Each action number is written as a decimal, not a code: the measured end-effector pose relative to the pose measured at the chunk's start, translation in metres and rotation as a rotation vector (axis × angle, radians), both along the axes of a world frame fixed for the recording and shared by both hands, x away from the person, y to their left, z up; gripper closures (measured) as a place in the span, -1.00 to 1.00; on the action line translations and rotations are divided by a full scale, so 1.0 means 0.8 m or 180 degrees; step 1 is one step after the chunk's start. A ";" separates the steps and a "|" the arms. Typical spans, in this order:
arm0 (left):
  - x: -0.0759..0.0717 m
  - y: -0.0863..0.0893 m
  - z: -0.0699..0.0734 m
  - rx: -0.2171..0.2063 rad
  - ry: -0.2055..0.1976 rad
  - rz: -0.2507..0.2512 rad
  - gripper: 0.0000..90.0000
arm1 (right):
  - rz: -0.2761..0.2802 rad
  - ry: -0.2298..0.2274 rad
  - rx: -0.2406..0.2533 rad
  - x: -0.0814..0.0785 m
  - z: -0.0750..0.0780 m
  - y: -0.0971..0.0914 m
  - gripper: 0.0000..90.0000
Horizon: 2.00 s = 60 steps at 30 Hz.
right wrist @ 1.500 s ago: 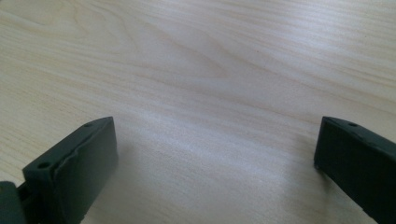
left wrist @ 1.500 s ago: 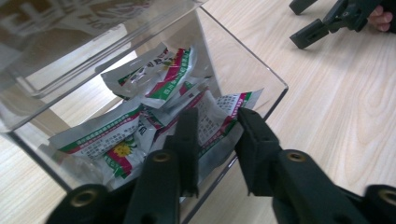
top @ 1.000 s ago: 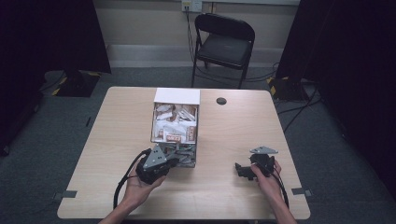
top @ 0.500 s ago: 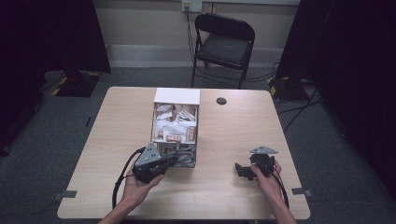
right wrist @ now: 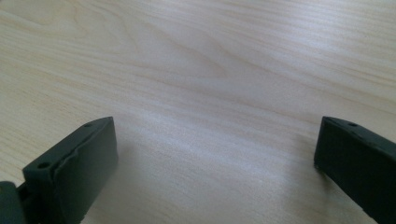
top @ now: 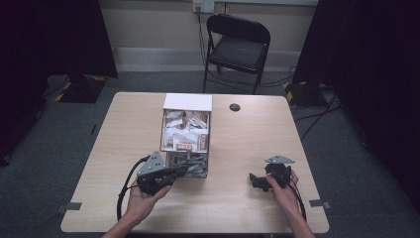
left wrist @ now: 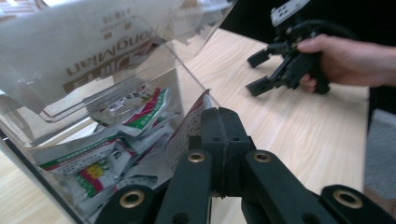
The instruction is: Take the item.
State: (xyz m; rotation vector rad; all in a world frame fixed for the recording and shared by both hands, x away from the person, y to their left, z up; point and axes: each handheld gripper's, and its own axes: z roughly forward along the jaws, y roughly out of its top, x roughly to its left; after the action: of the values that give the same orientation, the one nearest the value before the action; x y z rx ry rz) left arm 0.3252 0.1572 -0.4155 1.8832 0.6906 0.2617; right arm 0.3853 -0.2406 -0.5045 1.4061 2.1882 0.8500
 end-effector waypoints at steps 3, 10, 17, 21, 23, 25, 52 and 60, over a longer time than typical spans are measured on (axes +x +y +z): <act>-0.002 0.001 0.002 0.0006 -0.0010 -0.0006 1.00 | -0.0003 0.0005 0.0002 0.000 0.000 0.000 -1.00; -0.006 0.004 0.008 -0.0093 0.0013 0.0003 1.00 | 0.0000 -0.0001 0.0000 0.000 0.000 0.000 -1.00; -0.009 0.006 0.009 -0.0147 0.0024 -0.0013 1.00 | -0.0003 0.0004 0.0002 0.000 0.000 0.000 -1.00; -0.011 0.009 0.012 -0.0195 0.0034 -0.0009 1.00 | 0.0000 -0.0001 -0.0001 0.000 0.000 0.000 -1.00; -0.011 0.010 0.013 -0.0222 0.0045 -0.0009 1.00 | 0.0000 -0.0001 0.0000 0.000 0.000 0.000 -1.00; -0.012 0.010 0.015 -0.0239 0.0062 -0.0023 1.00 | 0.0000 0.0000 0.0000 0.000 0.000 0.000 -1.00; -0.028 0.045 0.027 -0.0275 0.0073 0.0007 1.00 | 0.0000 -0.0001 0.0000 0.000 0.000 0.000 -1.00; -0.034 0.059 0.032 -0.0327 0.0059 0.0030 1.00 | 0.0000 0.0000 0.0000 0.000 0.000 0.000 -1.00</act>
State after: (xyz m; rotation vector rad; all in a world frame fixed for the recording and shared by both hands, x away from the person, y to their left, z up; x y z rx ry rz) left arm 0.2981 0.2044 -0.3899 1.7867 0.7125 0.2111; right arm 0.3853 -0.2406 -0.5045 1.4062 2.1880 0.8501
